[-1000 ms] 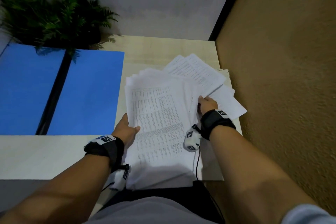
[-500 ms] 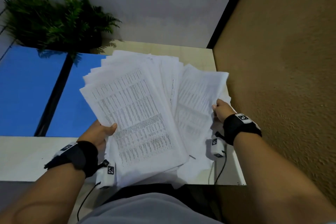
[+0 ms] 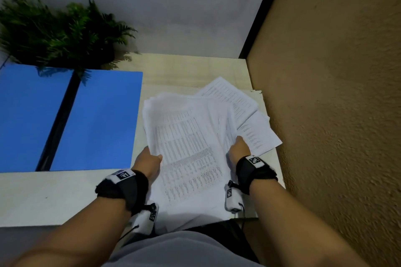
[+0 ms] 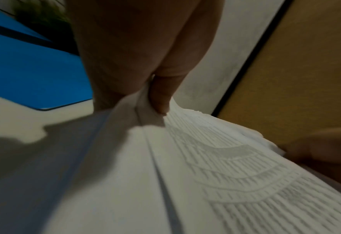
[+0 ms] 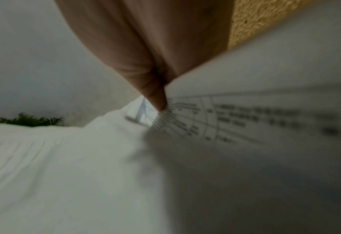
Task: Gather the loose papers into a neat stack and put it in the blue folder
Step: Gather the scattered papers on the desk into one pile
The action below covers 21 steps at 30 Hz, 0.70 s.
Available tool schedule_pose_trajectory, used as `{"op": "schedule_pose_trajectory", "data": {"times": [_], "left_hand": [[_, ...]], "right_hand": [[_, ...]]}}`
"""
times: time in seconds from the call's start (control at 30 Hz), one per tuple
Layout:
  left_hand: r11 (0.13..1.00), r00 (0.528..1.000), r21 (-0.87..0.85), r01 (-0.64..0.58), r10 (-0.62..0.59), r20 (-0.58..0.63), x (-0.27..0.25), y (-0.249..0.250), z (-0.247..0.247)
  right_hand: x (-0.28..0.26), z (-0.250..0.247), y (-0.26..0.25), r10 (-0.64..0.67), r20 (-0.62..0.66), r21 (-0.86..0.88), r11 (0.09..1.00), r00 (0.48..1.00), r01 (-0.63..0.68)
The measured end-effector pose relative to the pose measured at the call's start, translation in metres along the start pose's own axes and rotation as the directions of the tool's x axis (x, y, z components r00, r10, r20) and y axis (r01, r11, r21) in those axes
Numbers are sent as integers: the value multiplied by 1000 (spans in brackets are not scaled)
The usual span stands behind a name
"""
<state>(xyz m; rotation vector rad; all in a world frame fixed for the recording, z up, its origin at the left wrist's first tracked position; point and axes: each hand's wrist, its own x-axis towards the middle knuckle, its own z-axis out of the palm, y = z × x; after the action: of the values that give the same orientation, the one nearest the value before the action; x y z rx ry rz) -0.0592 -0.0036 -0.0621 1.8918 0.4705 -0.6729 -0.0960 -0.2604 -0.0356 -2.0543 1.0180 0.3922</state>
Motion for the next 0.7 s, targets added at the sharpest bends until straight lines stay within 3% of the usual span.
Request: {"op": "schedule_pose_trajectory", "data": {"times": [0.1,0.17,0.3,0.4,0.5,0.53,0.6,0.7], "left_hand": [[1000,1000,6,10,-10,10,8,-1,8],[996,999,-82,33,-30,28,-2,11,9],[968,977,-250,36,18,211,-12,8,6],[981,976,-194,-29,69,206,-9,-5,1],[984,976,-175,-25,62,210,-3,-11,-7],[984,972,-178,-23,63,227,-4,-11,-8],[984,970,-180,-8,52,238,-5,-11,-9],[980,967,-197,23,28,252,-9,-10,-9]], "right_hand": [[-5,4,4,35,103,85,995,994,-44],[-10,4,6,34,136,196,979,990,-60],[-16,7,10,80,129,510,850,988,-135],[-10,3,7,92,216,471,862,972,-186],[14,-3,7,45,284,693,681,958,-238],[28,-2,10,63,274,711,659,960,-246],[32,-9,5,113,247,673,694,962,-254],[28,-23,-10,233,93,553,796,968,-244]]}}
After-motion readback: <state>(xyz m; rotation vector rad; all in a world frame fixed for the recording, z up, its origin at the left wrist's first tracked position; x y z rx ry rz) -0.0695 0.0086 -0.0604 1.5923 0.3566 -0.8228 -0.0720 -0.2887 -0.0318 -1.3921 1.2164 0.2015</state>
